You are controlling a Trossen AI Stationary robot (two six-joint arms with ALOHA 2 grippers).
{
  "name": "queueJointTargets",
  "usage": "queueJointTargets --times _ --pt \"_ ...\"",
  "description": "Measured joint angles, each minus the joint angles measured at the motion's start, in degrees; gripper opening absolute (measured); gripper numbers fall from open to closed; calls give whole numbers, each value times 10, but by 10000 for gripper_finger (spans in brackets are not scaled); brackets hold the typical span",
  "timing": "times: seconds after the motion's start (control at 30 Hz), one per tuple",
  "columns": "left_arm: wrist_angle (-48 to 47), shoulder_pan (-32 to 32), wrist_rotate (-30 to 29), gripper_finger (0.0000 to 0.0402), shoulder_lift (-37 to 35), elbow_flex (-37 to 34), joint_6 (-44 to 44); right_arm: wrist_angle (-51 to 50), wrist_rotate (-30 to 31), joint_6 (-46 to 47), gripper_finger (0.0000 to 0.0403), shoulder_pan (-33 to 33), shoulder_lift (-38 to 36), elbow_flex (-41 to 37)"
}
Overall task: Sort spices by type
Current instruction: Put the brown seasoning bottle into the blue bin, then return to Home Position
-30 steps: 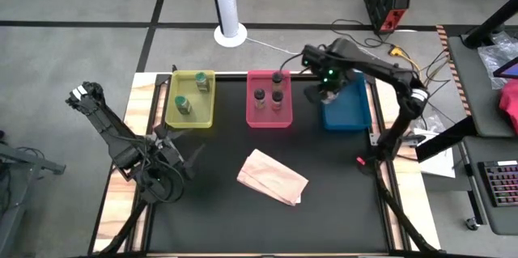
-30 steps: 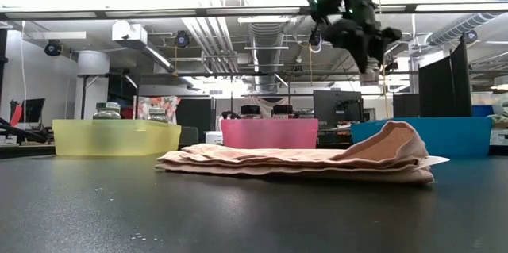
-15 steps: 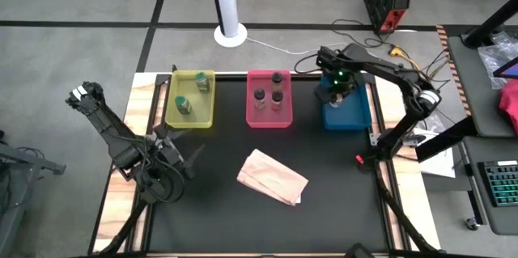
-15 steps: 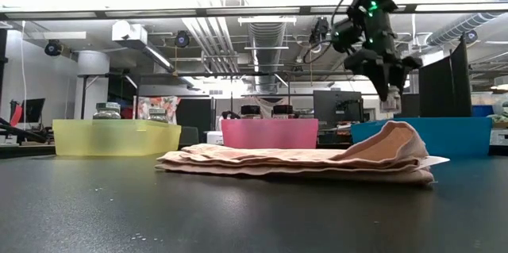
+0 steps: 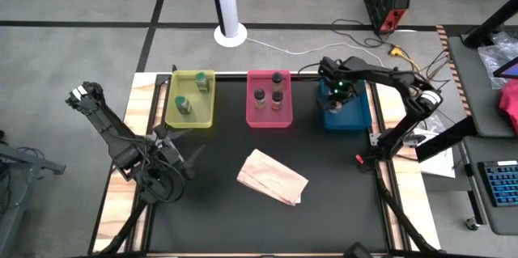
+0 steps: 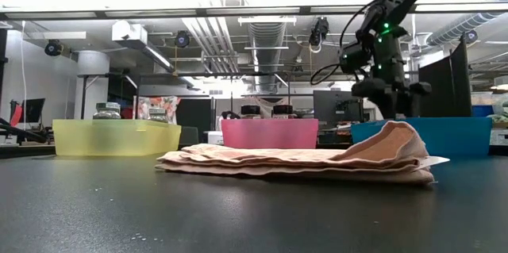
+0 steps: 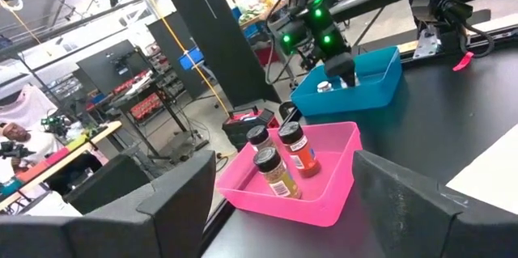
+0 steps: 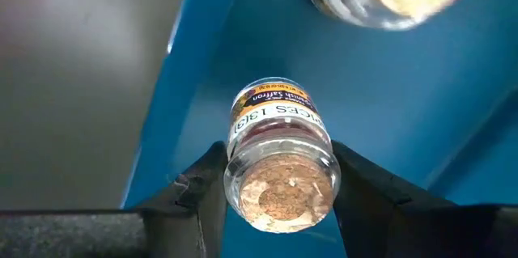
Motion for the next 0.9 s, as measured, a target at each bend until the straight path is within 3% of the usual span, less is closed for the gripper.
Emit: queueJointTargets --times 0.5,0.73,0.9 --pt "0 0 1 274 0 0 -5 42 30 -3 167 0 0 -39" --pt "1 0 1 274 0 0 -5 43 30 -5 252 0 -1 -39" --pt "1 0 1 274 0 0 -5 39 30 -2 279 0 -8 -18"
